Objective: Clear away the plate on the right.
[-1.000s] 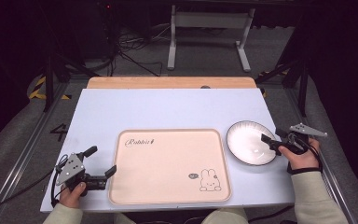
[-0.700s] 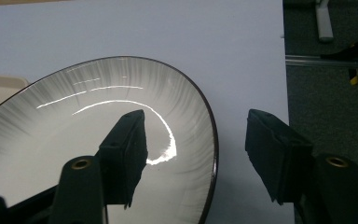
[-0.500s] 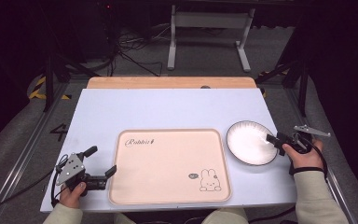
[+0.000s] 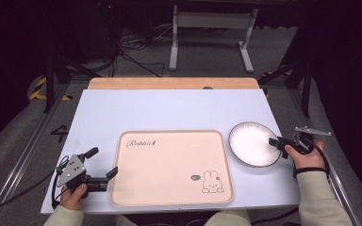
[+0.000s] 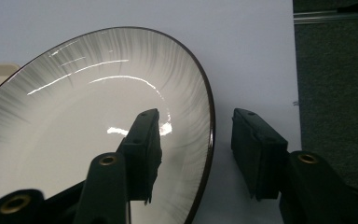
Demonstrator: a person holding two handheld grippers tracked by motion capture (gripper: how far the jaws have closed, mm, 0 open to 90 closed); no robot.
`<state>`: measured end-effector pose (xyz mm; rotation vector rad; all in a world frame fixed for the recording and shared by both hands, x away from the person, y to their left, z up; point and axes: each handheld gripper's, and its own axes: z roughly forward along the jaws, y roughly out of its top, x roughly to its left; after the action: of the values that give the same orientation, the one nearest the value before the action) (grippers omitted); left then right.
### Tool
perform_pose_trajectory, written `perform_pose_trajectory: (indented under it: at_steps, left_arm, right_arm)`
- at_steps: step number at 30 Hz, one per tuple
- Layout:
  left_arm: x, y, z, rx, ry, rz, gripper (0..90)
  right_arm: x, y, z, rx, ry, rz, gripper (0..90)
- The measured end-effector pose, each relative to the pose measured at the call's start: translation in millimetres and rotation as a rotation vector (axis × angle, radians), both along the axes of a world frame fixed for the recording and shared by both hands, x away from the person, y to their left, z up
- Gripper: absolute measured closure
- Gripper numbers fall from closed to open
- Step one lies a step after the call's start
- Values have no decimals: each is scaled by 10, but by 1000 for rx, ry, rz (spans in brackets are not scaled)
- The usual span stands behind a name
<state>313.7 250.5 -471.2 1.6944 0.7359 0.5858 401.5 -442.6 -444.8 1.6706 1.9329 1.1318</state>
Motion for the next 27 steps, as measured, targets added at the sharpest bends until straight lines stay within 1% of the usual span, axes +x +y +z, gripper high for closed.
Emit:
perform_pose_trajectory:
  at_steps: [1, 2, 3, 6, 11, 12, 13, 14, 17, 18, 19, 22, 24, 25, 27]
  left_arm:
    - [0, 0, 0, 0, 0, 0, 2]
    - [3, 2, 0, 1, -2, -2, 2]
    - [3, 2, 0, 1, -2, -2, 3]
    - [2, 1, 0, 1, -1, -1, 2]
    - [5, 4, 1, 4, -4, 0, 2]
    - [5, 4, 1, 4, -4, 0, 2]
    - [5, 4, 1, 4, -5, 0, 2]
    - [4, 3, 1, 2, -3, 1, 3]
    - [3, 1, 0, -2, 1, 2, 3]
    - [3, 1, 0, -3, 1, 3, 2]
    - [3, 1, 0, -4, 4, 1, 2]
    - [4, -1, 0, -3, 3, 2, 2]
    - [4, -1, 0, -4, 4, 2, 2]
    - [4, -1, 0, -4, 4, 2, 2]
    - [3, -1, 1, 0, 0, 3, 2]
  right_arm:
    - [0, 0, 0, 0, 0, 0, 540]
    - [6, 1, -5, 12, 18, 4, 566]
    - [6, 1, -5, 12, 18, 4, 566]
    - [23, 10, -22, 36, 65, 16, 584]
    - [43, -18, -13, 62, 93, -10, 674]
    - [43, -18, -13, 62, 93, -10, 674]
    - [46, -20, -12, 69, 100, -12, 698]
    - [49, -17, -11, 92, 117, -2, 707]
    - [52, -23, -11, 115, 127, -29, 739]
    - [52, -23, -11, 115, 127, -29, 739]
    - [51, -36, -16, 136, 128, -39, 758]
    - [48, -40, -13, 147, 134, -52, 767]
    - [46, -33, -3, 147, 138, -62, 773]
    - [43, -32, 4, 147, 136, -63, 779]
    - [26, -26, 36, 151, 118, -72, 800]
